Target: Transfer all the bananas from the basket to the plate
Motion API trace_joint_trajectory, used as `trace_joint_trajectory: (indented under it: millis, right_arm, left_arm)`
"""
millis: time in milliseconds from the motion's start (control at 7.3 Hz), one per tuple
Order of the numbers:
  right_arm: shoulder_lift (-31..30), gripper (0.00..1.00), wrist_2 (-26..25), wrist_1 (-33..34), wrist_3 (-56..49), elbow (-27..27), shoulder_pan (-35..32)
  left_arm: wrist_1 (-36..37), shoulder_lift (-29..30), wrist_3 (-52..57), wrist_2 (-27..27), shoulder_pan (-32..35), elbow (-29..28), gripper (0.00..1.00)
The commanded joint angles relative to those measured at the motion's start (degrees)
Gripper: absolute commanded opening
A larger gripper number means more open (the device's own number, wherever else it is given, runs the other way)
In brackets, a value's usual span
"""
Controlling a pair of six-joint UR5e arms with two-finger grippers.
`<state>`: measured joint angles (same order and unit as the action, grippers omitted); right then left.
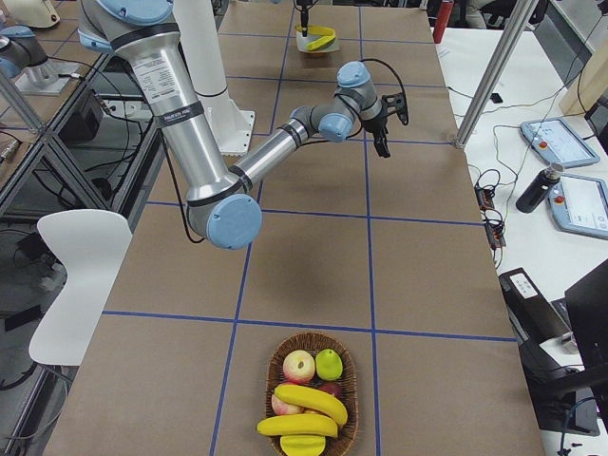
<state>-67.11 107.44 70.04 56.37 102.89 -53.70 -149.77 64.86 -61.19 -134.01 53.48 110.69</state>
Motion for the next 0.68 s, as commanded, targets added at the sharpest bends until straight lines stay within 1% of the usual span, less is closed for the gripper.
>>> trace_joint_trajectory:
  millis: [0,274,411,548]
  right_arm:
    - [-3.0,1.00,3.3,-0.2,-5.7,-0.1,-4.0]
    - [-3.1,1.00,3.4,-0.3,-5.7,-0.1,-4.0]
    - [-3.1,1.00,3.4,-0.3,-5.7,-0.1,-4.1]
    - [-3.2,1.00,3.5,-0.3,-5.7,-0.1,-4.3]
  left_arm:
    - [0.1,-6.9,5.5,3.6,-0.1,-0.2,0.00]
    - [0.9,-6.6,5.6,9.0,-1.7,-3.2,0.00]
    - [0.9,-5.0,5.6,9.5,-1.8,-5.0,0.24]
    - [1.0,-2.5,6.6,9.5,-1.9,-7.4,0.41]
